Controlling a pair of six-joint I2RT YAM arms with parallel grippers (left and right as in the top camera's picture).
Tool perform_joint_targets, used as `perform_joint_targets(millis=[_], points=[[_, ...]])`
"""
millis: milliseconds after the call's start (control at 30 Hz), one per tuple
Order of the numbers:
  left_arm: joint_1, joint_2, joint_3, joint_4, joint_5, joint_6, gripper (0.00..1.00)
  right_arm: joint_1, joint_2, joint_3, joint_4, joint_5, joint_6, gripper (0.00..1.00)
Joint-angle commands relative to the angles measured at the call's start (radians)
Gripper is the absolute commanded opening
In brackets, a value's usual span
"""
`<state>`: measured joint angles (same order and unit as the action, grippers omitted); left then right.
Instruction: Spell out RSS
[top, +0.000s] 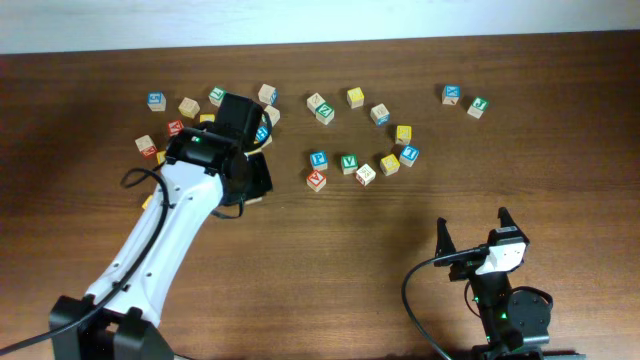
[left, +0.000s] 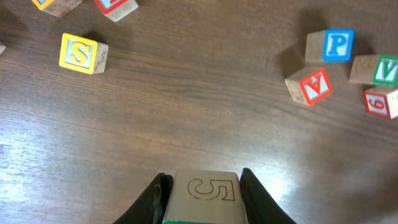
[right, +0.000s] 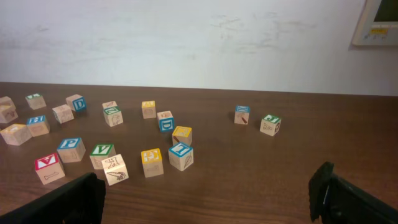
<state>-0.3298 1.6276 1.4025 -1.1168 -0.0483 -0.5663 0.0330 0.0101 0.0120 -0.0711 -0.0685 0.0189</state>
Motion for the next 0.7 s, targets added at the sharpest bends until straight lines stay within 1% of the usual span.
perform_joint_targets(millis=[0, 67, 167, 200, 233, 333, 400, 467, 500, 600, 633, 667], points=[[-0.059, 0.006, -0.077, -0.006, 0.021, 0.042, 0.26, -0.006, -0.006, -0.006, -0.003, 0.002, -0.004, 0.98], [-0.115, 0.006, -0.170, 0.081, 0.055, 0.041, 0.26, -0.006, -0.006, -0.006, -0.003, 0.002, -0.004, 0.98], [-0.173, 0.007, -0.256, 0.181, 0.070, 0.040, 0.26, -0.006, -0.006, -0.006, -0.003, 0.002, -0.004, 0.98], [-0.199, 0.007, -0.297, 0.227, 0.083, 0.024, 0.25, -0.006, -0.006, -0.006, -0.003, 0.002, -0.004, 0.98], [-0.217, 0.007, -0.330, 0.269, 0.082, 0.010, 0.27, -0.006, -0.006, -0.006, -0.003, 0.002, -0.004, 0.98], [-0.224, 0.019, -0.372, 0.359, 0.064, -0.029, 0.28, -0.006, -0.007, -0.006, -0.003, 0.002, -0.004, 0.98], [-0.224, 0.044, -0.373, 0.362, 0.010, -0.050, 0.29, -0.006, -0.006, -0.006, -0.003, 0.002, -0.004, 0.98], [-0.224, 0.079, -0.372, 0.362, 0.006, -0.050, 0.33, -0.006, -0.006, -0.006, -0.003, 0.002, -0.004, 0.98], [-0.224, 0.108, -0.373, 0.362, -0.019, -0.050, 0.32, -0.006, -0.006, -0.006, -0.003, 0.002, -0.004, 0.98], [-0.224, 0.140, -0.373, 0.362, -0.023, -0.050, 0.33, -0.006, -0.006, -0.006, -0.003, 0.002, -0.004, 0.98], [-0.224, 0.143, -0.373, 0.362, -0.023, -0.050, 0.35, -0.006, -0.006, -0.006, -0.003, 0.002, -0.004, 0.98], [-0.224, 0.143, -0.372, 0.372, -0.023, -0.050, 0.40, -0.006, -0.006, -0.006, -0.003, 0.002, -0.004, 0.98]])
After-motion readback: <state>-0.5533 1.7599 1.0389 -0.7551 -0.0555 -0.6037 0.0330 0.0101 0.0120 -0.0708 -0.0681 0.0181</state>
